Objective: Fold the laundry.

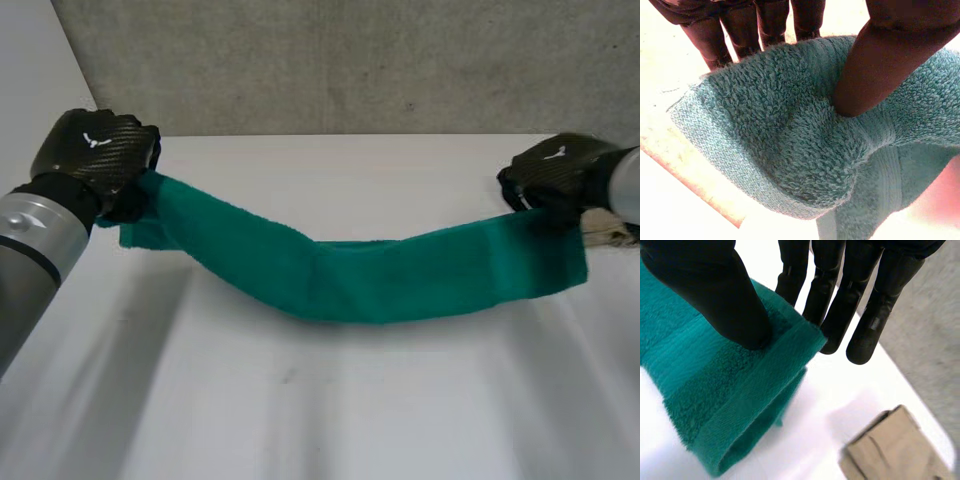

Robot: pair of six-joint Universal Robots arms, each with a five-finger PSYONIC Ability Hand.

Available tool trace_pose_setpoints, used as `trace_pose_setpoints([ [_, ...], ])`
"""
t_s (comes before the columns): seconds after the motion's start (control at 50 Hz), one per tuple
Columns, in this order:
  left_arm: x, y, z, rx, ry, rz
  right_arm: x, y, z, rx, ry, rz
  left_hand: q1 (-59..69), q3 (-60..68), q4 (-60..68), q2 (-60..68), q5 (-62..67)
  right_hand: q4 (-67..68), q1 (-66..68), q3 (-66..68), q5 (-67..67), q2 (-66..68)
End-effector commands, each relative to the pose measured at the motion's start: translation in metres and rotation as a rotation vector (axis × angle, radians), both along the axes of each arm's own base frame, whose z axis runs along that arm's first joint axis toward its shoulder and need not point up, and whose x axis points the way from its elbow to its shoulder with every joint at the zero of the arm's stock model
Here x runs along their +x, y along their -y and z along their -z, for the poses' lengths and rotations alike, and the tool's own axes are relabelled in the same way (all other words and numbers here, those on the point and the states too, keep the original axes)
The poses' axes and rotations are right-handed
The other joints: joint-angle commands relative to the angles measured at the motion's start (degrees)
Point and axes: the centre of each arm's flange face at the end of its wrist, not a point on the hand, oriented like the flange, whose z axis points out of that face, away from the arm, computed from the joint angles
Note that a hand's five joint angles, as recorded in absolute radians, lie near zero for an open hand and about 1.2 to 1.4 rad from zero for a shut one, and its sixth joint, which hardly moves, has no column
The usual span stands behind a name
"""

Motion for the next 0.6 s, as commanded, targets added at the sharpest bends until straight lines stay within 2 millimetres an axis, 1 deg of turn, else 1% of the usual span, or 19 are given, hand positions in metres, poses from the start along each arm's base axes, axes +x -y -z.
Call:
trace_pose_setpoints([
  [0.02, 0.008, -0.003, 0.001, 0.072, 0.02, 0.002, -0.008, -0.027, -0.009, 0.012, -0.034, -0.019, 10.26, 9.05, 9.0, 9.01, 8.69, 11.97, 23.04, 12.45, 13.03, 13.03],
  [0.06, 0.008, -0.002, 0.006, 0.096, 0.025, 0.01, -0.007, -0.03, 0.0, 0.043, -0.048, -0.029, 10.26, 9.05, 9.0, 9.01, 8.69, 11.97, 23.04, 12.45, 13.03, 13.03],
  [0.14, 0.005, 0.014, 0.036, 0.183, 0.072, 0.032, -0.005, -0.026, 0.016, 0.074, -0.07, -0.045, 10.26, 9.05, 9.0, 9.01, 8.69, 11.97, 23.04, 12.45, 13.03, 13.03],
  [0.16, 0.002, 0.023, 0.05, 0.215, 0.106, 0.036, -0.004, -0.022, 0.02, 0.076, -0.072, -0.045, 10.26, 9.05, 9.0, 9.01, 8.69, 11.97, 23.04, 12.45, 13.03, 13.03],
  [0.18, 0.001, 0.029, 0.055, 0.222, 0.125, 0.038, -0.003, -0.015, 0.027, 0.083, -0.073, -0.039, 10.26, 9.05, 9.0, 9.01, 8.69, 11.97, 23.04, 12.45, 13.03, 13.03],
  [0.2, 0.0, 0.035, 0.06, 0.228, 0.143, 0.038, -0.002, 0.0, 0.037, 0.068, -0.067, -0.025, 10.43, 9.21, 9.17, 9.18, 8.85, 11.97, 23.04, 12.45, 13.03, 13.03],
  [0.24, -0.005, 0.052, 0.072, 0.229, 0.198, 0.044, 0.0, 0.015, 0.045, 0.046, -0.058, -0.009, 10.26, 9.05, 9.0, 9.01, 8.69, 11.97, 23.04, 12.45, 13.03, 13.03],
  [0.3, -0.011, 0.07, 0.078, 0.205, 0.243, 0.04, 0.012, 0.036, 0.053, 0.0, -0.006, 0.021, 10.26, 9.05, 9.0, 9.01, 8.69, 11.97, 23.04, 12.45, 13.03, 13.03],
  [0.32, -0.014, 0.086, 0.076, 0.174, 0.251, 0.025, 0.017, 0.04, 0.054, -0.014, 0.007, 0.024, 10.76, 9.55, 9.5, 9.51, 9.19, 11.97, 23.04, 12.45, 13.03, 13.03],
  [0.38, -0.019, 0.111, 0.065, 0.095, 0.234, -0.009, 0.038, 0.06, 0.042, -0.159, 0.074, 0.028, 10.77, 9.55, 9.51, 9.51, 9.19, 11.97, 23.04, 12.45, 13.03, 13.03],
  [0.4, -0.022, 0.128, 0.051, 0.018, 0.203, -0.033, 0.044, 0.066, 0.038, -0.203, 0.095, 0.03, 10.93, 9.72, 9.68, 9.68, 9.36, 11.97, 23.04, 12.45, 13.03, 13.03],
  [0.42, -0.025, 0.135, 0.041, -0.03, 0.182, -0.042, 0.049, 0.072, 0.032, -0.254, 0.116, 0.035, 10.94, 9.72, 9.68, 9.68, 9.36, 11.97, 23.04, 12.45, 13.03, 13.03],
  [0.46, -0.03, 0.148, 0.019, -0.138, 0.127, -0.055, 0.06, 0.086, 0.006, -0.422, 0.19, 0.059, 11.27, 10.05, 10.01, 10.02, 9.69, 11.97, 23.04, 12.45, 13.03, 13.03],
  [0.48, -0.035, 0.158, -0.006, -0.253, 0.055, -0.064, 0.063, 0.089, -0.006, -0.478, 0.222, 0.065, 11.61, 10.39, 10.35, 10.35, 10.03, 11.97, 23.04, 12.45, 13.03, 13.03],
  [0.5, -0.037, 0.161, -0.02, -0.311, 0.014, -0.064, 0.067, 0.095, -0.028, -0.591, 0.289, 0.084, 11.61, 10.39, 10.35, 10.36, 10.03, 11.97, 23.04, 12.45, 13.03, 13.03],
  [0.54, -0.038, 0.165, -0.043, -0.417, -0.074, -0.06, 0.069, 0.099, -0.051, -0.698, 0.361, 0.101, 11.78, 10.56, 10.52, 10.52, 10.2, 11.97, 23.04, 12.45, 13.03, 13.03],
  [0.56, -0.037, 0.169, -0.062, -0.505, -0.155, -0.058, 0.07, 0.1, -0.061, -0.741, 0.397, 0.105, 12.78, 11.56, 11.52, 11.52, 11.2, 11.97, 23.04, 12.45, 13.03, 13.03],
  [0.58, -0.037, 0.169, -0.07, -0.541, -0.194, -0.053, 0.073, 0.097, -0.08, -0.817, 0.468, 0.097, 13.12, 11.9, 11.86, 11.87, 11.54, 11.97, 23.04, 12.45, 13.03, 13.03],
  [0.6, -0.036, 0.168, -0.079, -0.58, -0.228, -0.051, 0.074, 0.095, -0.09, -0.853, 0.499, 0.091, 13.29, 12.07, 12.03, 12.04, 11.71, 11.97, 23.04, 12.45, 13.03, 13.03],
])
